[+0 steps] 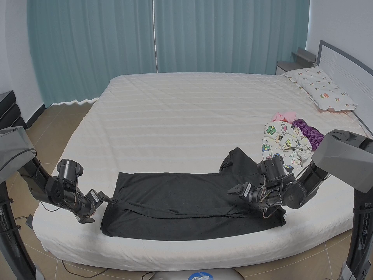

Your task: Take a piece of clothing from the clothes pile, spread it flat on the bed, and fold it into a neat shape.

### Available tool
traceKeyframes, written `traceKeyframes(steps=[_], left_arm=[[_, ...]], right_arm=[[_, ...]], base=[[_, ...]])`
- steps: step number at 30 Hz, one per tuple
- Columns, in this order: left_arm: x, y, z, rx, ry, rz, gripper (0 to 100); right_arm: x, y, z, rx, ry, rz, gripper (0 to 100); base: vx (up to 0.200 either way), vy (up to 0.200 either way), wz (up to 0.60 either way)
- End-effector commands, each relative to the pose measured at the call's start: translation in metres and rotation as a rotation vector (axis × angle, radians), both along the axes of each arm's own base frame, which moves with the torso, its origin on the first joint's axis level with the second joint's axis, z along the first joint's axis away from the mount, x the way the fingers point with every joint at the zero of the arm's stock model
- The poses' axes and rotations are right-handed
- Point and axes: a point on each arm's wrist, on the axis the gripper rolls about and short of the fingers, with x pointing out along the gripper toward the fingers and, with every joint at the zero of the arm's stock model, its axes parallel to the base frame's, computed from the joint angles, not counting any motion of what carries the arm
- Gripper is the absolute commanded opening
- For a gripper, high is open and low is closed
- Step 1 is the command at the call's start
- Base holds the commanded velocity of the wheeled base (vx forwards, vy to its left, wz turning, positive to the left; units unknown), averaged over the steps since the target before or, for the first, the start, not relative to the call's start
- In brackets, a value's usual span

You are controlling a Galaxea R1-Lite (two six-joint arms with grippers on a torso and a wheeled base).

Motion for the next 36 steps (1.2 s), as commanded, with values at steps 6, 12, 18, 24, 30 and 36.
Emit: traceKeyframes(steps=[6, 12, 18, 24, 30, 36], left_arm=[[0.0, 0.0, 0.0, 0.0, -0.001, 0.001, 100], [0.0, 0.0, 0.0, -0.003, -0.001, 0.0, 100], [0.0, 0.0, 0.0, -0.003, -0.001, 0.0, 100], [0.0, 0.0, 0.0, -0.003, -0.001, 0.0, 100], [0.0, 0.0, 0.0, -0.003, -0.001, 0.0, 100], [0.0, 0.0, 0.0, -0.003, -0.001, 0.0, 100]], right_arm=[[0.046, 0.015, -0.005, 0.059, -0.101, -0.04, 100], [0.048, 0.012, -0.013, 0.04, -0.135, -0.072, 100], [0.029, -0.002, 0.011, 0.035, -0.133, -0.081, 100], [0.003, -0.014, 0.018, 0.014, -0.095, -0.081, 100], [-0.016, -0.02, 0.011, -0.024, -0.044, -0.062, 100], [-0.021, -0.019, -0.005, -0.051, 0.005, -0.048, 100]], base=[[0.0, 0.0, 0.0], [0.0, 0.0, 0.0], [0.0, 0.0, 0.0], [0.0, 0.0, 0.0], [0.0, 0.0, 0.0], [0.0, 0.0, 0.0]])
